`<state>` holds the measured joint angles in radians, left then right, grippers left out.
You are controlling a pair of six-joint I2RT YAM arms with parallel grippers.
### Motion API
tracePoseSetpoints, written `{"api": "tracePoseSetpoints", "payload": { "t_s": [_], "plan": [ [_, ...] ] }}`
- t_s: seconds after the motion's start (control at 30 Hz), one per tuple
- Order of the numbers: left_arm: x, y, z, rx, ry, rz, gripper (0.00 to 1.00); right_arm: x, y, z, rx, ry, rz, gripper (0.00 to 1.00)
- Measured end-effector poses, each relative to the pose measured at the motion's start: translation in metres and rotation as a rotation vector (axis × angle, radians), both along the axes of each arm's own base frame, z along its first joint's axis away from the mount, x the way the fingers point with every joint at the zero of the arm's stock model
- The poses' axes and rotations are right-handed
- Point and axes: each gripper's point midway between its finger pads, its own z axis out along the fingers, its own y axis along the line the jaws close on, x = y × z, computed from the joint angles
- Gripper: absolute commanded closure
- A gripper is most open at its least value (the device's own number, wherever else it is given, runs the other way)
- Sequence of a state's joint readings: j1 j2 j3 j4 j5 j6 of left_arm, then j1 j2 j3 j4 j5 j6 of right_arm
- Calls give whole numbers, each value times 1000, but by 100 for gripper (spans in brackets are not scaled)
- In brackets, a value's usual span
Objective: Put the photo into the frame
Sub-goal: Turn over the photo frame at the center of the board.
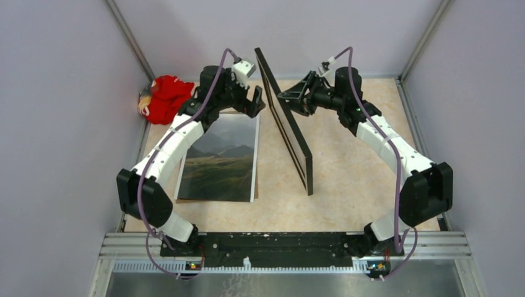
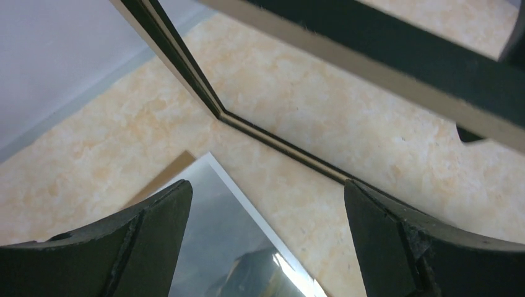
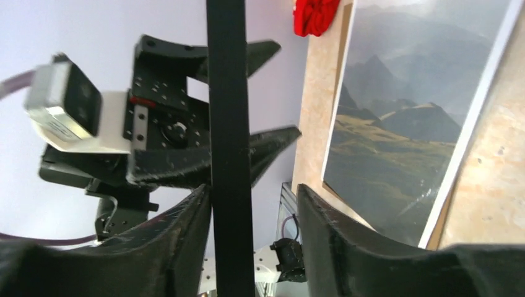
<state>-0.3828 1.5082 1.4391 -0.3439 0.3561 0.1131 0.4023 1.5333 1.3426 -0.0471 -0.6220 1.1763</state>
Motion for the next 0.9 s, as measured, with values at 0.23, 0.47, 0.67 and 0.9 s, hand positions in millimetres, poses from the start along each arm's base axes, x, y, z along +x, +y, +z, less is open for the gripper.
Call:
{"api": "tracePoseSetpoints", "payload": {
  "t_s": [0.23,0.47,0.67,0.9],
  "plan": [
    [37,-36,11,7,-42,24,1,-6,-22,-9,-101,-9,-24,27],
    [42,-55,6,25,-50,27,1,-15,-39,-5,-235,-52,-12,20],
    [53,-69,12,24,-74,31,1,-21,-48,19,-324,-158,8,20],
    [62,-79,9,29,-76,32,1,-24,-58,7,-425,-162,23,33]
  ]
}}
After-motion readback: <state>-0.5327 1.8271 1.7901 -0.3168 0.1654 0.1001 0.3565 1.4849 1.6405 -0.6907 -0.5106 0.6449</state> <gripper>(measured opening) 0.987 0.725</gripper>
